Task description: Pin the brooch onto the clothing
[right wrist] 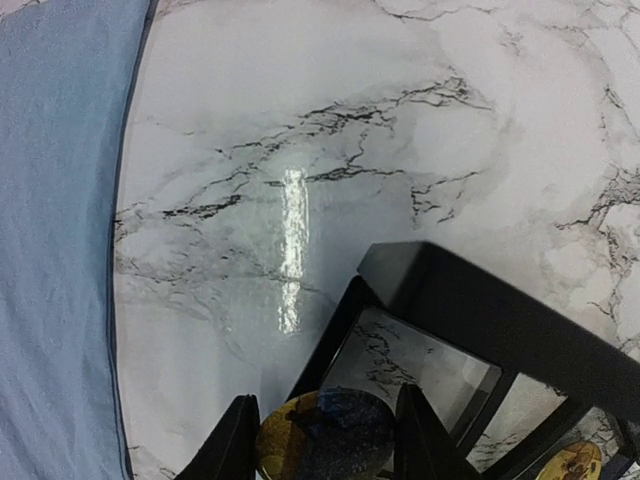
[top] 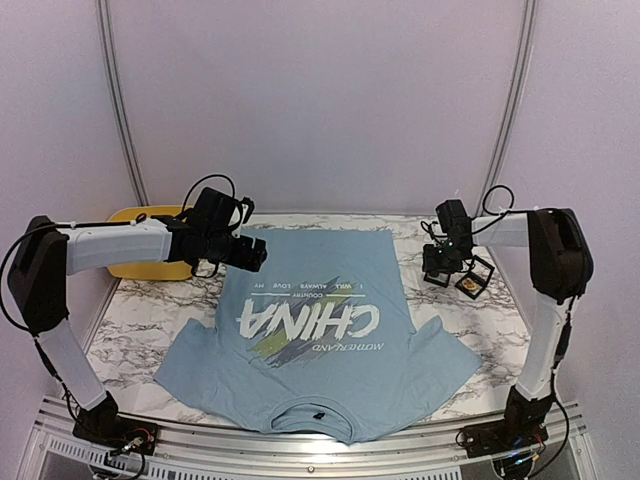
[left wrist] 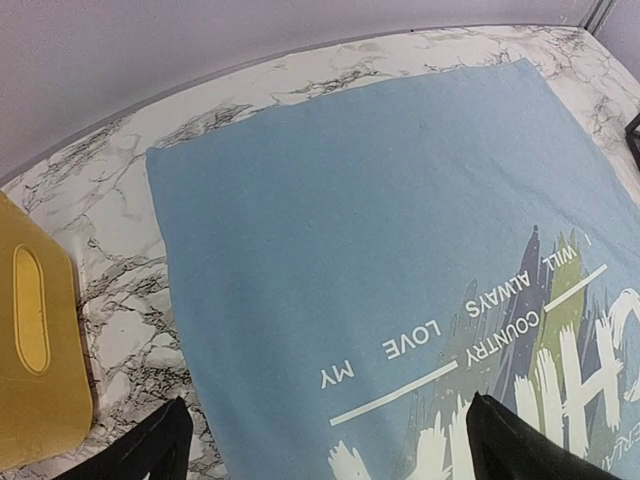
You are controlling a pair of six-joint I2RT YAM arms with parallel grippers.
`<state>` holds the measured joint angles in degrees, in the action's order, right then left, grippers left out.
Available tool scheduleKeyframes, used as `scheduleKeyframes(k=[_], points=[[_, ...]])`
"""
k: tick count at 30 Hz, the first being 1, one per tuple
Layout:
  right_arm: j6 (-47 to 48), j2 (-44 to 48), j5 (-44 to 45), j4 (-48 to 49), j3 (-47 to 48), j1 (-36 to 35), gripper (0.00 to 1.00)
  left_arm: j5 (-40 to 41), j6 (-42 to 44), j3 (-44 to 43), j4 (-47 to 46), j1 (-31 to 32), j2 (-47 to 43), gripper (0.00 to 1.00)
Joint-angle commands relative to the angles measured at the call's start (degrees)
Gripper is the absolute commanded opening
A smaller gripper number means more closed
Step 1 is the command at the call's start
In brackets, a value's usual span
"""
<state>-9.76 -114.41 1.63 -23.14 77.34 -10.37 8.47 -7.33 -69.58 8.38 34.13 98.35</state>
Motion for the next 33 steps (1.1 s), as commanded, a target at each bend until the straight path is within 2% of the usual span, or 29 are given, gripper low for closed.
scheduleKeyframes(k=[1,7,10,15,18,24,27,33], points=[[1.5,3.9,-3.5,1.6,-1.4,0.0,0.33,-0.2,0.9,0.3,-0.1,0.2,-2.1,0.99],[3.9,10.5,-11.7,6.8,-5.4,-1.4,0.29,0.4,1.5,4.9,-7.6,1.7,-7.2,0.99],[8.8,15.6,-12.9,11.3,-8.4,-5.1,0.29,-1.0,2.7,7.3,-13.5,2.7,-10.5,0.99],[16.2,22.1,-13.8,14.5,-10.2,-13.4,0.29,-2.3,4.8,6.5,-17.3,5.8,-14.1,0.95],[20.5,26.4,-8.2,17.5,-11.5,-21.2,0.27,-5.5,4.8,4.8,-17.8,7.0,-16.0,0.95],[28.4,30.1,5.8,24.9,-11.8,-35.4,0.24,-21.1,-2.9,-2.4,-12.2,7.1,-13.2,0.89],[31.5,30.2,8.9,28.2,-11.2,-39.6,0.24,-24.9,-6.0,-3.8,-12.0,7.8,-12.3,0.84],[34.9,28.3,14.0,31.8,-9.9,-44.6,0.24,-27.3,-5.9,-4.5,-11.5,10.1,-11.7,0.78]])
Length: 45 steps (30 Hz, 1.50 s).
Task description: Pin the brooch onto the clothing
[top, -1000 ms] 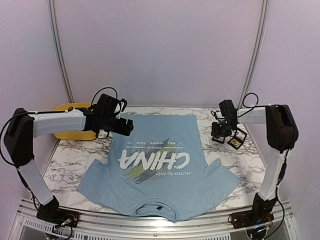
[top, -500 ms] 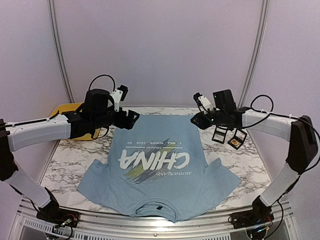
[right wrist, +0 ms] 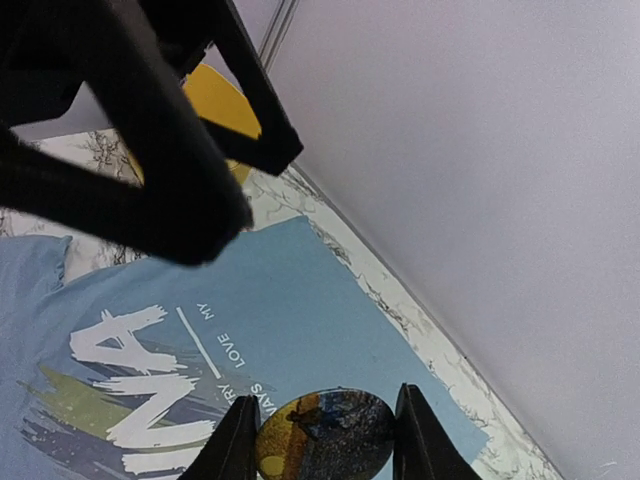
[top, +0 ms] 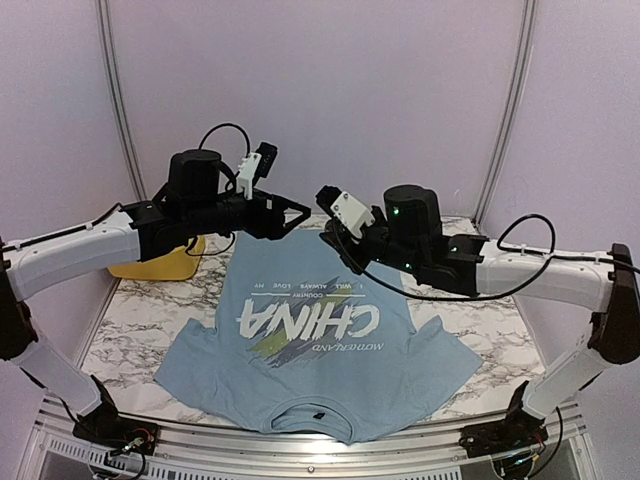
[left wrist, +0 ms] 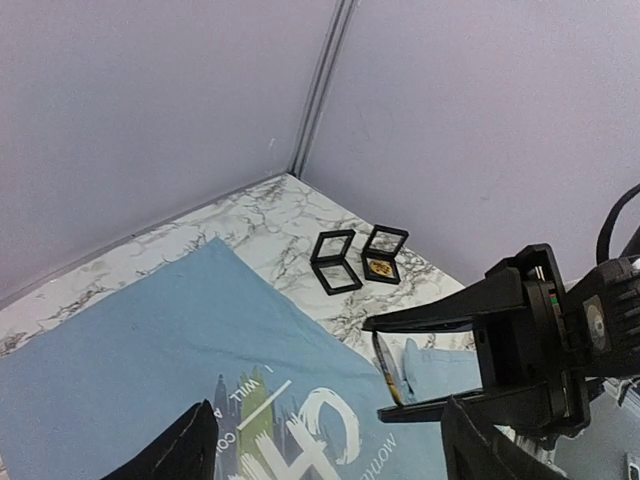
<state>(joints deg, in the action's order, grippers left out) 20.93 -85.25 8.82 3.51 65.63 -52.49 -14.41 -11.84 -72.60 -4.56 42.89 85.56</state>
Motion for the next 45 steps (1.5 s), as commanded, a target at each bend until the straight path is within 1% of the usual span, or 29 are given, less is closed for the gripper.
scheduleKeyframes(k=[1,5,9,15,17,20,22,24,27,28,31,32,35,37,38,39,40,41,43,44,45], points=[[4.9,-1.0,7.2,6.1,1.7,-3.0,0.24,-4.2,-1.1,-1.5,1.8,1.7,1.1,0.77],[6.8,-1.5,7.8,8.8,1.7,-4.7,0.24,-4.2,-1.4,-2.0,3.1,2.4,2.1,0.72],[8.0,-2.3,8.2,9.2,2.4,-5.7,0.24,-4.2,-1.9,-2.4,3.0,2.3,2.7,0.67],[8.8,-2.9,8.7,9.9,2.7,-6.8,0.25,-3.4,-2.1,-2.5,2.3,2.3,3.8,0.48],[8.7,-3.0,8.6,9.9,3.0,-6.9,0.24,-3.7,-2.1,-2.7,2.3,2.4,4.3,0.45],[8.7,-3.2,8.4,9.9,3.2,-7.0,0.24,-4.9,-2.2,-2.9,2.2,2.3,4.8,0.37],[8.6,-3.2,8.3,10.0,3.3,-7.0,0.24,-5.8,-2.2,-2.9,2.2,2.4,5.1,0.31],[8.6,-3.4,8.0,9.9,3.4,-7.0,0.24,-6.6,-2.5,-3.0,2.2,2.4,5.3,0.22],[8.5,-3.7,8.1,9.8,3.9,-7.0,0.24,-8.9,-2.2,-2.9,2.3,2.3,5.4,0.04],[8.6,-3.7,8.2,9.8,3.9,-7.0,0.24,-9.8,-2.1,-2.9,2.4,2.4,5.5,0.00],[9.1,-3.7,8.5,10.1,3.9,-7.0,0.25,-11.3,-0.9,-2.7,3.0,2.4,5.2,0.00],[9.3,-3.7,8.8,10.0,3.9,-7.0,0.27,-10.6,-0.3,-2.3,3.0,2.4,4.8,0.00],[8.6,-2.9,10.2,8.4,4.7,-7.0,0.41,-4.3,4.5,-1.2,4.2,2.4,3.0,0.00],[6.5,-1.2,9.6,6.1,5.7,-6.8,0.54,3.8,10.0,-0.9,6.1,2.5,1.7,0.00],[5.4,0.0,7.0,4.4,6.2,-6.4,0.61,8.5,13.4,-0.4,6.5,2.5,0.8,0.00],[3.9,1.2,3.4,2.0,6.9,-5.5,0.69,14.1,17.2,0.1,6.1,2.7,0.1,0.00],[1.6,2.2,-1.2,-1.0,8.2,-3.9,0.74,19.3,21.0,0.9,5.3,2.9,-0.8,0.00],[-1.3,2.8,-8.0,-4.9,10.0,-1.9,0.78,24.8,25.3,1.9,2.3,3.4,-1.5,0.00],[-9.7,2.6,-22.2,-12.0,14.2,5.2,0.80,32.7,35.3,4.9,-4.4,4.8,-3.0,0.00],[-13.2,2.2,-27.8,-14.8,15.9,8.0,0.80,34.7,41.3,7.0,-8.4,6.0,-3.8,0.00],[-17.1,1.7,-32.2,-15.7,17.0,10.7,0.80,36.5,47.5,9.0,-12.5,7.0,-4.5,0.00]])
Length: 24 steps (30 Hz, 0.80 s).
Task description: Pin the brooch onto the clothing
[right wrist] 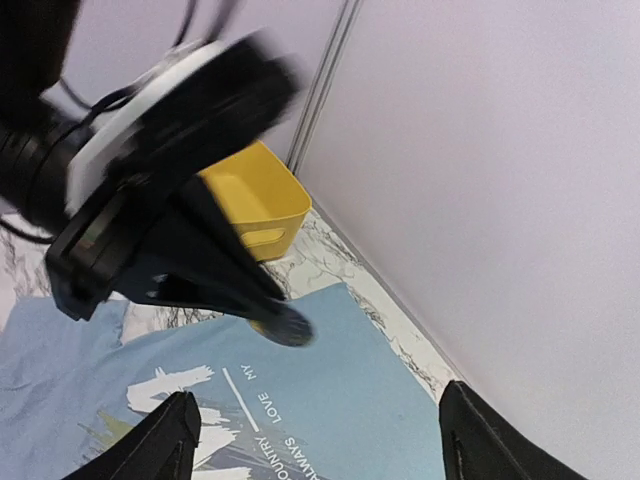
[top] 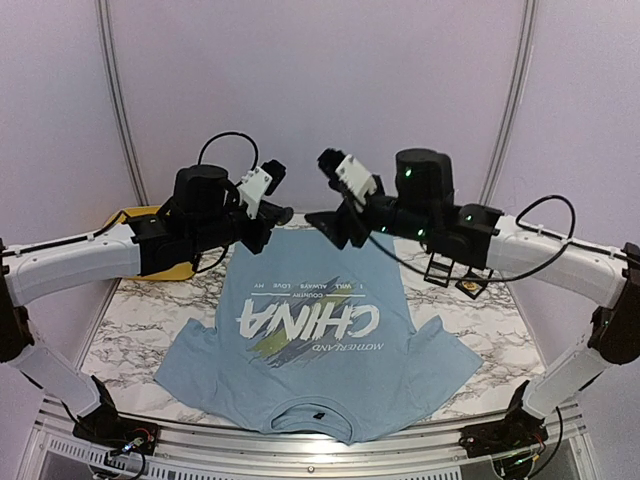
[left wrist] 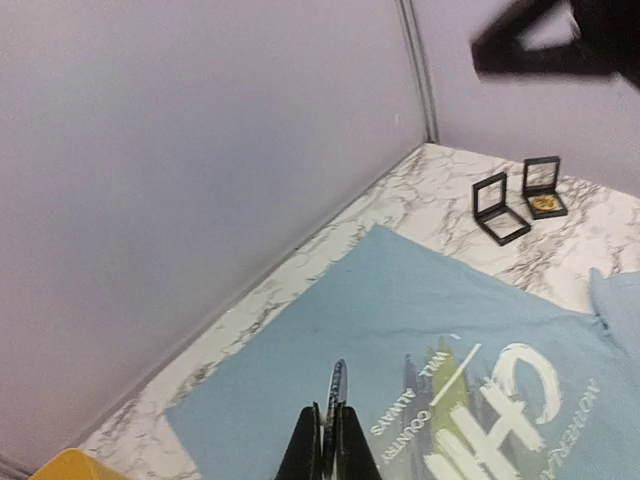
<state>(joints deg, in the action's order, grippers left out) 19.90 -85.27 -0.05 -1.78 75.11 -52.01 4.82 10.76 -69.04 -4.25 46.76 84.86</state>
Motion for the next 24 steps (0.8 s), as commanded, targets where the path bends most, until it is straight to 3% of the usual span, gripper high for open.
scheduleKeyframes(k=[1,5,12,19,24], points=[[-19.8,1.3,-26.8,-10.8,8.2,12.1,0.80,18.3,31.4,7.9,-17.0,4.5,-4.3,0.00],[-32.6,-2.0,-34.5,-11.5,10.7,15.8,0.72,19.1,60.8,17.7,-36.6,8.7,-3.3,0.00],[-46.5,-7.6,-39.5,-10.2,12.0,17.1,0.56,22.4,86.1,23.5,-65.3,12.1,6.2,0.00],[-47.6,-9.7,-45.8,-6.9,8.9,17.0,0.47,20.2,103.1,25.1,-94.2,13.5,19.9,0.00],[-47.2,-10.5,-46.7,-7.1,8.9,16.5,0.41,20.6,104.2,24.2,-95.4,14.5,22.5,0.00]])
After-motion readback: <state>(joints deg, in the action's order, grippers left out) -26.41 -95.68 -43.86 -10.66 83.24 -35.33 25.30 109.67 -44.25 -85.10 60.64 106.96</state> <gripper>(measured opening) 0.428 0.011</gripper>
